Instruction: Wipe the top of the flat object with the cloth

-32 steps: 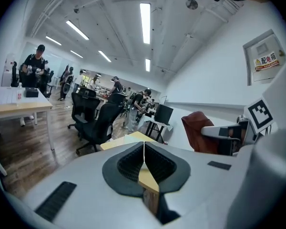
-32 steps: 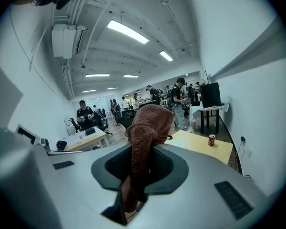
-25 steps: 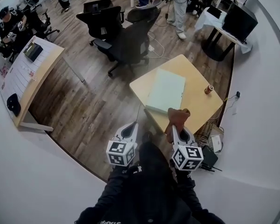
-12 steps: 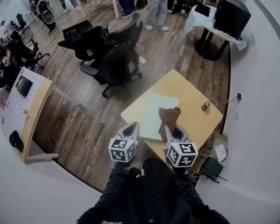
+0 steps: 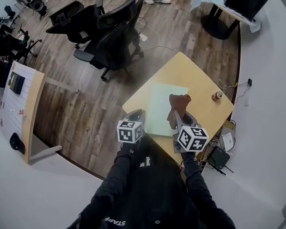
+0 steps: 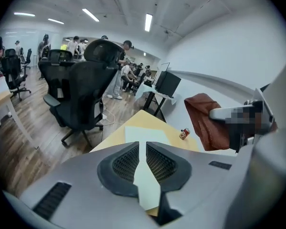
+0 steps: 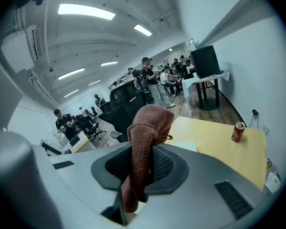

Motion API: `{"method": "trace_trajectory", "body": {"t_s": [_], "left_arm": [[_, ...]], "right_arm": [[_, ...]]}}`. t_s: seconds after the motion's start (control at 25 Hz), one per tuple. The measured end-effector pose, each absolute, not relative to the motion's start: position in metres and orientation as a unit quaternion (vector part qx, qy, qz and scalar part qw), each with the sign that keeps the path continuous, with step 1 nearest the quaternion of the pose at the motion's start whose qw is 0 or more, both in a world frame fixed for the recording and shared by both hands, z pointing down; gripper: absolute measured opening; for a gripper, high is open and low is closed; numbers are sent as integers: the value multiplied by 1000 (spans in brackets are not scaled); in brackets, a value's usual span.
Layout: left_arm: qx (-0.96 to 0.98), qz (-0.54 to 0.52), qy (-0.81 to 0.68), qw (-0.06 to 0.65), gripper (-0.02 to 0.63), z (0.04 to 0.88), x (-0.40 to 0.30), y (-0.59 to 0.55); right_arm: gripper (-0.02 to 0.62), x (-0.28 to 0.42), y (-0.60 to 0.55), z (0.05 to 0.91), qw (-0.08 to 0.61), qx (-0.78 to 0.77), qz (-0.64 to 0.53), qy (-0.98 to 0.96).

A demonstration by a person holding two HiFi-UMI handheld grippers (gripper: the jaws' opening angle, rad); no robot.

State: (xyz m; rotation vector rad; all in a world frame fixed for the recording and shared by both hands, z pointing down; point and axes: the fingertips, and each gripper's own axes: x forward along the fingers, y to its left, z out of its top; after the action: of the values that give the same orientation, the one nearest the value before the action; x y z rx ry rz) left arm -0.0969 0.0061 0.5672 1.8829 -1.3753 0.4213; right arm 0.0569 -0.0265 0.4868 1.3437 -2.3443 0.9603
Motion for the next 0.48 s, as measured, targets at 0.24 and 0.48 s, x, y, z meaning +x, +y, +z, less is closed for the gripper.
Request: {"method": "trace_trajectory", "body": {"t_s": [0.24,0.48], "left_arm": [[731,206,-479,442,124,651,-100,-24],[731,248,-417,479,149,712,-85,-41]], "right_arm": [[89,17,-79,548,149,451,383,-792],[89,-22,-132,614,167,421,428,-782]]}}
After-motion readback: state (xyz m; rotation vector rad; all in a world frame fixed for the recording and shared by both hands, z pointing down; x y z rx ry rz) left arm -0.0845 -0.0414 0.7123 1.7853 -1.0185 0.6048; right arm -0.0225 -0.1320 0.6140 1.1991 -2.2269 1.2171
